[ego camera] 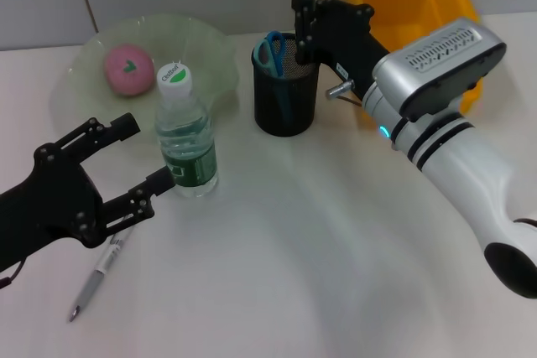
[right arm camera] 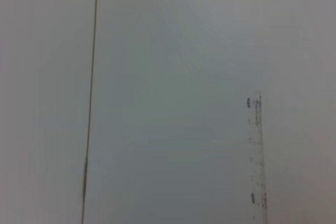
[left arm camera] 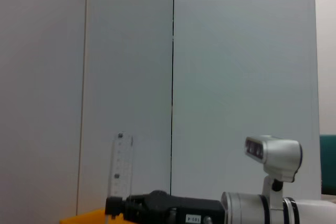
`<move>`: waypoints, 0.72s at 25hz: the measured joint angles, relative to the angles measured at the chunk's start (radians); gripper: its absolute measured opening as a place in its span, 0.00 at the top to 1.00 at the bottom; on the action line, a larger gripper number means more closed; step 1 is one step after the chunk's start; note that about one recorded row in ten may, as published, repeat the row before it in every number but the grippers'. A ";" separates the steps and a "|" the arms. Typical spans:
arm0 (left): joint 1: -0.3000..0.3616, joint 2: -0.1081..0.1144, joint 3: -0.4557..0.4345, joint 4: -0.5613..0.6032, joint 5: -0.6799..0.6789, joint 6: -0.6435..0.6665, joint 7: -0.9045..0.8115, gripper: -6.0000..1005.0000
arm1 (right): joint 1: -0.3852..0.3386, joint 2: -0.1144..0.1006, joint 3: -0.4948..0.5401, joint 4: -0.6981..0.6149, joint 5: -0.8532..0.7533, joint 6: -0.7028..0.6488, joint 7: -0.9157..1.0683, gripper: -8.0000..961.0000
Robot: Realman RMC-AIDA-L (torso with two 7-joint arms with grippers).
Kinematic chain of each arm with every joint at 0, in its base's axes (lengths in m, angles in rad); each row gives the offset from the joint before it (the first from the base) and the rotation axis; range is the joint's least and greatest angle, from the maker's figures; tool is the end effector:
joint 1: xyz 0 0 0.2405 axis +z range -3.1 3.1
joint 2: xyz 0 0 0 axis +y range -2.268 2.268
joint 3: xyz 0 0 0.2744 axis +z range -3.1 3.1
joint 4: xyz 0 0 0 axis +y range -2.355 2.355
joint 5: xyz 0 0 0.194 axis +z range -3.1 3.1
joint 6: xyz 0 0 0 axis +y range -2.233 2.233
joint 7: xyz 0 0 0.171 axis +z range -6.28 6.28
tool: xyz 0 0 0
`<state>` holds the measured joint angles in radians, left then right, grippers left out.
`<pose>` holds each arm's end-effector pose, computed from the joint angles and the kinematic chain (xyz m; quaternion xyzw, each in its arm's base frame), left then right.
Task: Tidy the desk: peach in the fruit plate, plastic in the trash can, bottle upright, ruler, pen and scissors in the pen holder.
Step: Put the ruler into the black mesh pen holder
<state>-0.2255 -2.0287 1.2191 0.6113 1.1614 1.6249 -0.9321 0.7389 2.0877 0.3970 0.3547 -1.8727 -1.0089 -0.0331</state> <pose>-0.2527 0.2691 -0.0124 -0.8790 -0.0858 -0.4175 0.2137 0.1890 0.4175 -0.0851 -0.7815 0.1552 0.3388 0.5004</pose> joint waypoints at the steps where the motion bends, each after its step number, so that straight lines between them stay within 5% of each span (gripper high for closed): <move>1: 0.000 -0.001 0.000 -0.001 0.001 0.000 0.002 0.21 | 0.006 0.000 0.004 -0.005 0.000 0.027 0.001 0.94; 18: -0.003 -0.002 0.005 -0.013 0.004 0.001 0.010 0.21 | 0.018 0.000 0.000 -0.030 -0.016 0.106 0.030 0.93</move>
<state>-0.2286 -2.0310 1.2237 0.5982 1.1658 1.6257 -0.9222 0.7572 2.0881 0.3965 0.3248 -1.8883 -0.9030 -0.0027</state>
